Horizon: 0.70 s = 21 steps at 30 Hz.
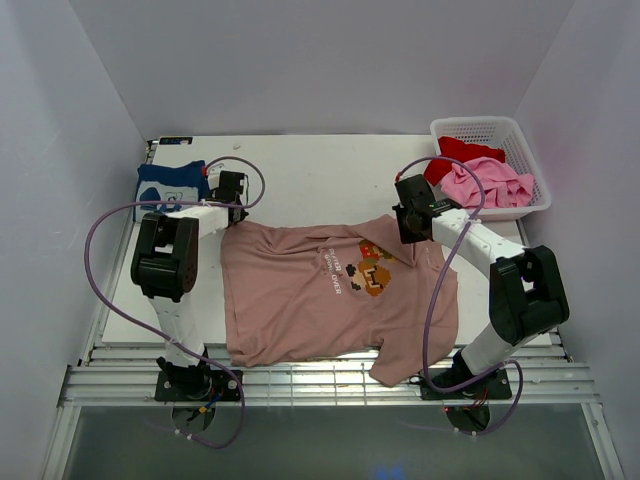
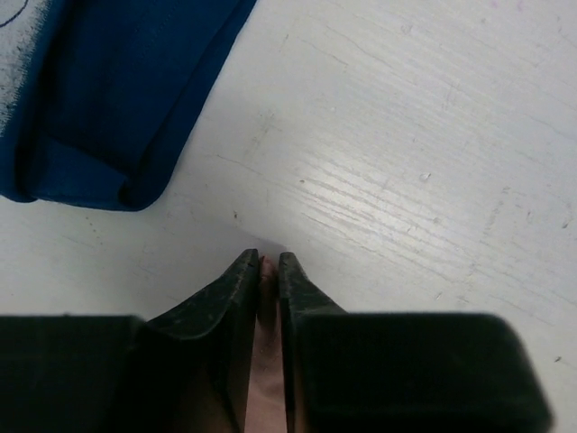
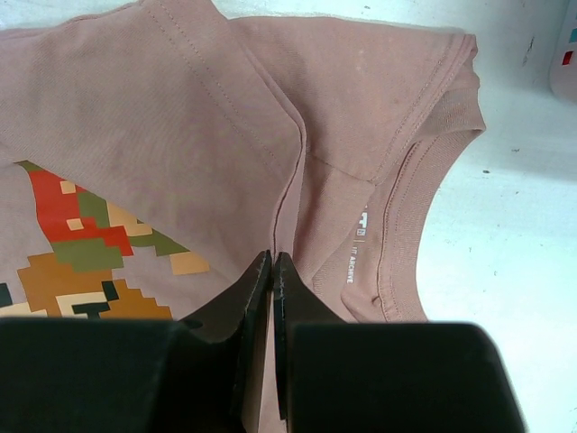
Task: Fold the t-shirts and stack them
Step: Flatten the tshirt out
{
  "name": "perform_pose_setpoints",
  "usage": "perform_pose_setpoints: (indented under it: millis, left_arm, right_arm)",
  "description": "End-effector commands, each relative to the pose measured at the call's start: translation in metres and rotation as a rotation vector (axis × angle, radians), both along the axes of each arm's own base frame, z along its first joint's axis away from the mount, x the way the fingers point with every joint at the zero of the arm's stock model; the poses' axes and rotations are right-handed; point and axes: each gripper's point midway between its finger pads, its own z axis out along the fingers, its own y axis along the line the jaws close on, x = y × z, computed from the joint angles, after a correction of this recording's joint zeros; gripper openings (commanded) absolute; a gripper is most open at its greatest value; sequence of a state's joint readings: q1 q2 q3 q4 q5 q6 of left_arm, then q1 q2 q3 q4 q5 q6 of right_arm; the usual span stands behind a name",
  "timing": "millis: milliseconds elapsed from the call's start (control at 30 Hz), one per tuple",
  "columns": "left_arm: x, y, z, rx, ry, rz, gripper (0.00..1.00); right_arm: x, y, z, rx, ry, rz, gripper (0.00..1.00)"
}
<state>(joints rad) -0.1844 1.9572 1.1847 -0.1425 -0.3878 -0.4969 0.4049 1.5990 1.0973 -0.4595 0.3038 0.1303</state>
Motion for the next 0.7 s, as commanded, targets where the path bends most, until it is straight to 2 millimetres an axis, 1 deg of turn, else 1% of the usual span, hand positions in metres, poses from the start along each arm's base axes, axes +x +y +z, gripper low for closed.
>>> perform_pose_setpoints:
  millis: [0,33,100,133,167,200,233,267,300,333,367,400,433,467,500,533,567,600,633,667]
  left_arm:
    - [-0.060,-0.003,-0.057,-0.014,0.276,-0.033,0.23]
    - [-0.060,-0.003,-0.059,-0.010,0.281,-0.035,0.19]
    - [-0.058,-0.003,-0.057,-0.011,0.273,-0.033,0.13]
    - [-0.056,-0.003,-0.055,-0.012,0.268,-0.031,0.11]
    - [-0.054,-0.003,-0.051,-0.012,0.255,-0.031,0.06]
    - [-0.046,-0.005,-0.043,-0.017,0.231,-0.031,0.05]
    - [-0.042,-0.005,-0.038,-0.016,0.218,-0.033,0.04]
    - [-0.036,-0.006,-0.030,-0.016,0.197,-0.033,0.04]
    - [-0.024,-0.008,-0.017,-0.020,0.160,-0.036,0.04]
    - [-0.018,-0.007,-0.010,-0.015,0.140,-0.036,0.04]
    - [-0.013,-0.007,-0.002,-0.007,0.122,-0.041,0.04]
    - [-0.006,-0.007,0.008,-0.002,0.099,-0.041,0.04]
    - [0.007,-0.007,0.022,0.000,0.061,-0.039,0.04]
    - [0.012,-0.005,0.029,0.017,0.047,-0.038,0.04]
    - [0.018,-0.006,0.036,0.020,0.032,-0.042,0.03]
    - [0.030,-0.007,0.049,0.021,-0.003,-0.044,0.03]
    - [0.035,-0.007,0.056,0.027,-0.019,-0.044,0.03]
    - [0.040,-0.006,0.058,0.040,-0.024,-0.049,0.03]
    - [0.045,-0.006,0.064,0.045,-0.035,-0.048,0.03]
    - [0.053,-0.006,0.074,0.047,-0.060,-0.045,0.03]
  right_arm:
    - [0.002,0.001,0.014,0.030,-0.031,-0.016,0.08]
    - [0.002,0.000,0.013,0.027,-0.030,-0.017,0.08]
    - [0.003,-0.001,0.012,0.019,-0.029,-0.022,0.08]
    - [0.007,0.000,0.015,0.017,-0.038,-0.024,0.08]
    - [0.012,0.000,0.017,0.015,-0.046,-0.023,0.08]
    - [0.018,-0.003,0.014,0.006,-0.038,-0.025,0.08]
    - [0.032,-0.001,0.026,0.016,-0.071,-0.027,0.08]
    - [0.042,-0.001,0.029,0.019,-0.081,-0.029,0.08]
    - [0.053,-0.008,0.024,0.007,-0.069,-0.037,0.08]
    - [0.074,-0.007,0.043,0.024,-0.119,-0.044,0.08]
    - [0.086,-0.007,0.047,0.030,-0.129,-0.042,0.08]
    - [0.099,-0.015,0.040,0.029,-0.112,-0.056,0.08]
    - [0.112,-0.017,0.047,0.032,-0.129,-0.058,0.08]
    - [0.134,-0.016,0.073,0.051,-0.184,-0.062,0.08]
    - [0.148,-0.023,0.065,0.054,-0.167,-0.078,0.08]
    - [0.160,-0.026,0.073,0.062,-0.182,-0.084,0.08]
    - [0.185,-0.026,0.109,0.090,-0.269,-0.088,0.08]
    - [0.196,-0.032,0.099,0.092,-0.241,-0.095,0.08]
    - [0.207,-0.035,0.109,0.104,-0.266,-0.099,0.08]
    - [0.224,-0.036,0.144,0.127,-0.350,-0.099,0.08]
